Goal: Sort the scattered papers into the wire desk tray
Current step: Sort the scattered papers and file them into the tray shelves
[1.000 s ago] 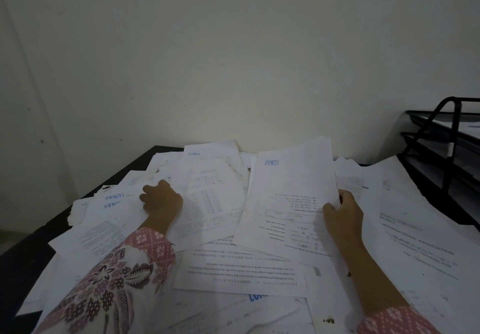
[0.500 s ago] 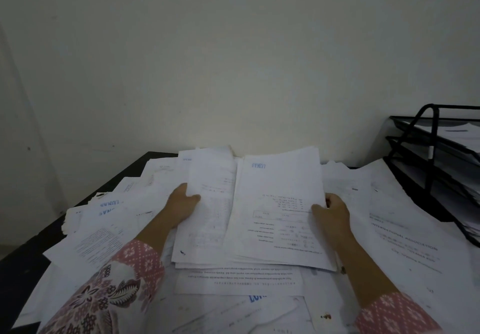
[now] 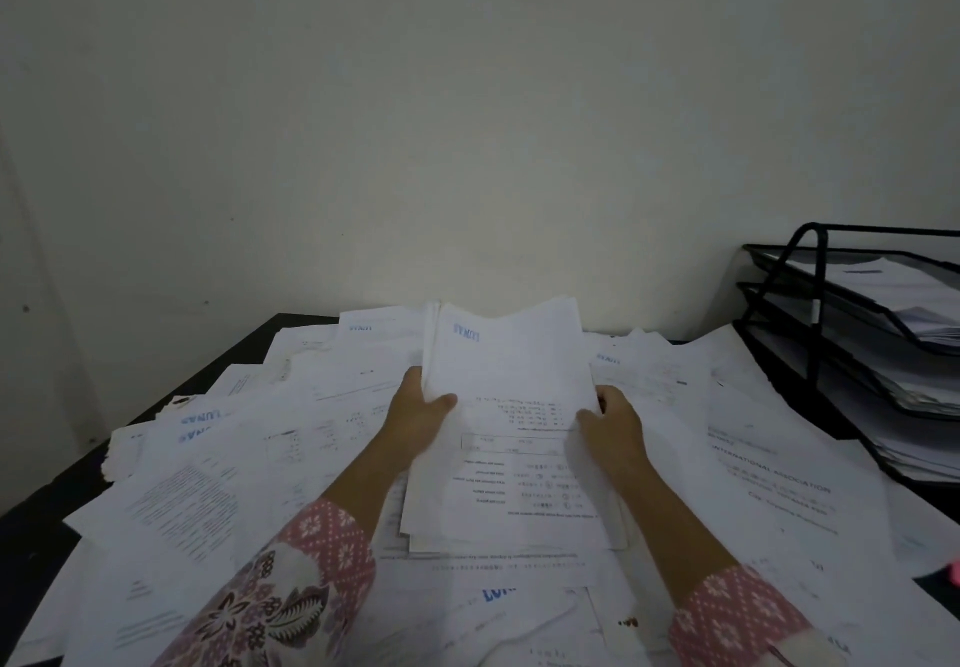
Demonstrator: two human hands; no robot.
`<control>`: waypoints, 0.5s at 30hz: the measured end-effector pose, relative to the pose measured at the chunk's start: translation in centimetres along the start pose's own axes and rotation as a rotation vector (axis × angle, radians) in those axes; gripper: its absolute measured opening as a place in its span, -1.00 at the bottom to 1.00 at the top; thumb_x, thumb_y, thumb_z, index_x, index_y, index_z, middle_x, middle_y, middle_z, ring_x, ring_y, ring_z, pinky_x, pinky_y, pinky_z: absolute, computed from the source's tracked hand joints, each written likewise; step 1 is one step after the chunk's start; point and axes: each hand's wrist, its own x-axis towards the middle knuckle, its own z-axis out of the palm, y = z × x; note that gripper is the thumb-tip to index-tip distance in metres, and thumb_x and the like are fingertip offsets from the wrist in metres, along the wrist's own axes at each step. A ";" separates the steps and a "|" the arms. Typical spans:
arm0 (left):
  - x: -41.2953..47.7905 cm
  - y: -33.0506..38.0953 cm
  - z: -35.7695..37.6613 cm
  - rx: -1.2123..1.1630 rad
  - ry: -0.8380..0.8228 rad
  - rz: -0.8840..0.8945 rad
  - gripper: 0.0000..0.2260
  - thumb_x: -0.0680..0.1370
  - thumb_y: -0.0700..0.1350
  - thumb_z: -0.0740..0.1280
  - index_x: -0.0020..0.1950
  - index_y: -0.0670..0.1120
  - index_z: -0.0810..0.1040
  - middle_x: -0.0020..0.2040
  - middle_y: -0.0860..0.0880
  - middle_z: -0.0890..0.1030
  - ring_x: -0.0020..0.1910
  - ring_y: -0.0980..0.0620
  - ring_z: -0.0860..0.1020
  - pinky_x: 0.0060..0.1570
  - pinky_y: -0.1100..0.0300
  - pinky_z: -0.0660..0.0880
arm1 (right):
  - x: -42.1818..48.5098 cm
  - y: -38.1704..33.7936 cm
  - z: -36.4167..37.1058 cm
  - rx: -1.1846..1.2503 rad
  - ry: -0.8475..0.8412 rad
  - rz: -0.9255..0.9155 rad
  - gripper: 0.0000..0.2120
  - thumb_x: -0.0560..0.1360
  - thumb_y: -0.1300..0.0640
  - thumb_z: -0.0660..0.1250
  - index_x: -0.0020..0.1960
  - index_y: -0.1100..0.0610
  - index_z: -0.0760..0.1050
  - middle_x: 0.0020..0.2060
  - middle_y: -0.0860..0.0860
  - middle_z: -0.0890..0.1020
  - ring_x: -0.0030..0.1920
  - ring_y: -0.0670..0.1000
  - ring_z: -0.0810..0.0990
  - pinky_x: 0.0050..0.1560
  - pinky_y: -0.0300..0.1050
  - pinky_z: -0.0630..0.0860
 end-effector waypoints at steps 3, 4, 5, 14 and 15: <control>0.0 1.3 0.0 -0.066 -0.002 0.084 -0.63 0.58 -0.16 0.26 0.36 -0.14 0.29 0.27 -0.10 0.46 0.23 -0.09 0.46 0.19 0.06 0.43 | 0.2 -1.0 -1.0 0.094 0.044 0.011 -0.96 0.53 0.28 0.18 -0.02 0.23 0.39 -0.15 0.07 0.49 -0.17 0.01 0.45 -0.33 -0.25 0.34; -0.2 1.8 -0.1 -0.106 -0.009 0.115 -0.64 0.59 -0.17 0.25 0.36 -0.13 0.30 0.27 -0.09 0.46 0.23 -0.09 0.46 0.19 0.06 0.44 | 0.3 -1.3 -1.4 0.150 0.048 0.016 -0.93 0.54 0.24 0.21 0.00 0.23 0.38 -0.10 0.10 0.49 -0.14 0.02 0.45 -0.32 -0.23 0.36; -0.3 2.3 -0.1 -0.147 -0.021 0.137 -0.65 0.59 -0.17 0.25 0.36 -0.13 0.31 0.27 -0.08 0.47 0.23 -0.08 0.47 0.19 0.06 0.45 | 0.3 -1.8 -1.9 0.207 0.041 0.019 -0.87 0.54 0.19 0.24 0.05 0.22 0.37 -0.04 0.09 0.48 -0.11 0.01 0.45 -0.30 -0.21 0.38; -1.3 6.2 0.9 -0.363 -0.079 0.322 -0.78 0.57 -0.16 0.28 0.20 -0.01 0.40 0.13 -0.01 0.57 0.08 0.02 0.57 0.09 0.10 0.53 | 0.5 -3.8 -5.9 0.330 0.045 -0.082 -0.65 0.55 0.16 0.28 0.30 0.16 0.31 0.15 0.05 0.50 0.10 0.03 0.49 0.07 -0.07 0.47; -1.5 6.7 1.4 -0.351 -0.085 0.337 -0.78 0.58 -0.15 0.27 0.22 -0.02 0.40 0.13 0.01 0.56 0.09 0.03 0.56 0.11 0.11 0.52 | 0.3 -4.0 -6.6 0.340 0.060 -0.100 -0.70 0.56 0.18 0.26 0.27 0.17 0.32 0.13 0.05 0.50 0.07 0.01 0.49 0.03 -0.10 0.46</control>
